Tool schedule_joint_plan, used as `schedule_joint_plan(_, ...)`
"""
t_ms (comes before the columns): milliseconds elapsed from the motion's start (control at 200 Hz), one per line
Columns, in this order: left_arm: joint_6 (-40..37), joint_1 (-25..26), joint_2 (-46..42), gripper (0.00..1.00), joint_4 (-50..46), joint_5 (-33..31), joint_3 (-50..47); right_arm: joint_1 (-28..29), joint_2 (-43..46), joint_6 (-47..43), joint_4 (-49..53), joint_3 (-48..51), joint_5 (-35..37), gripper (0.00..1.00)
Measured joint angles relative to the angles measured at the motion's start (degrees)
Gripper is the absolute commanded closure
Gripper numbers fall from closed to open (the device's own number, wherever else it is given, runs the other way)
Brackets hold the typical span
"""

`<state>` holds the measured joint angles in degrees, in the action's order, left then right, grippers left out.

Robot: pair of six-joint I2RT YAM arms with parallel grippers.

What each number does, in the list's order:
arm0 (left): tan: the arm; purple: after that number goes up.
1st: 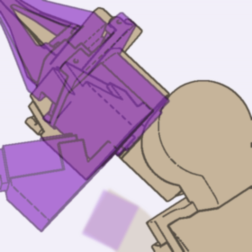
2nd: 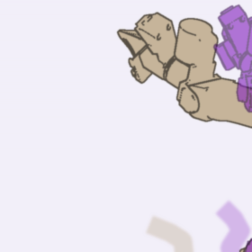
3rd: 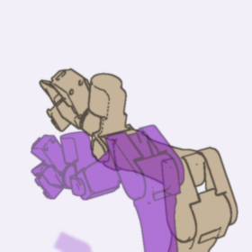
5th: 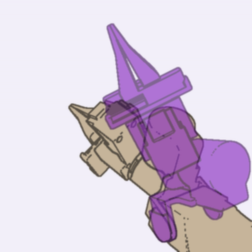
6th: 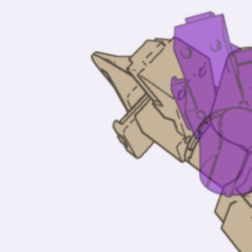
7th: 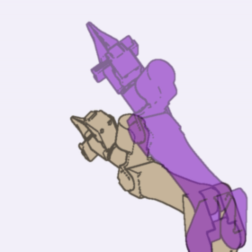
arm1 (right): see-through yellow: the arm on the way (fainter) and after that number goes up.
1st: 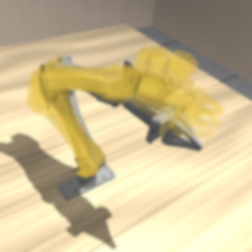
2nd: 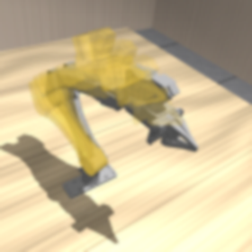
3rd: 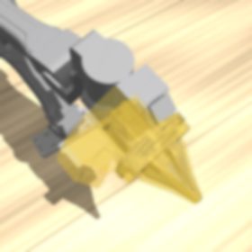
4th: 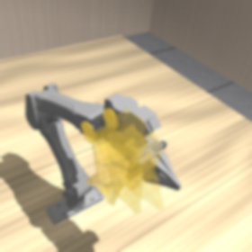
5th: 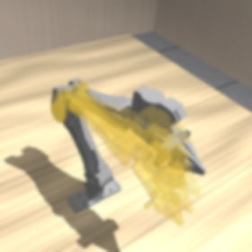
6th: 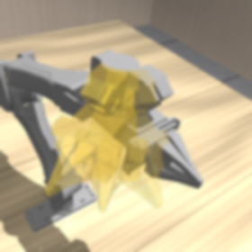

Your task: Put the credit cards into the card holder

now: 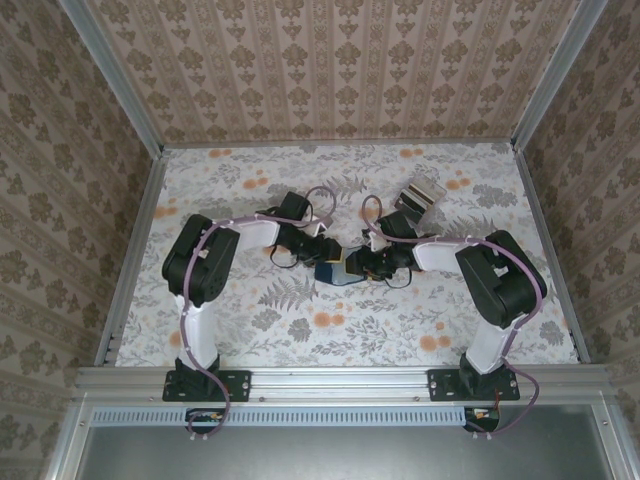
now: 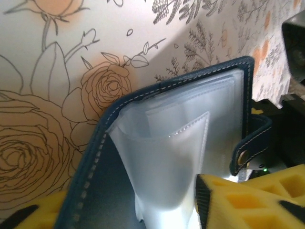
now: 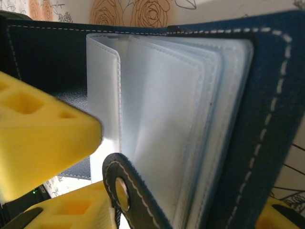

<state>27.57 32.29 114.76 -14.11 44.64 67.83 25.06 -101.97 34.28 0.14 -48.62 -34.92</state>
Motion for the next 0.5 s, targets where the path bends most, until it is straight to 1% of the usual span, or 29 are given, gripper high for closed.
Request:
schedule_joint_plan(140,-1.44,-0.02,0.74,0.80,-0.94,-1.25,0.26,0.02,0.00,0.39,-0.61,0.09,0.02,0.57)
schedule_joint_plan(220,-2.29,0.00,0.96,0.86,-2.03,-2.10,0.33,0.02,0.00,0.61,-1.51,0.37,0.04,0.58)
schedule_joint_plan(285,-2.86,-0.02,1.14,0.87,-2.80,-2.34,0.55,0.02,0.00,0.90,-2.54,1.01,0.07,0.59)
schedule_joint_plan(500,-3.69,-0.13,1.14,0.86,-3.61,-2.38,0.61,-0.04,0.37,1.99,-4.50,2.16,0.22,0.58)
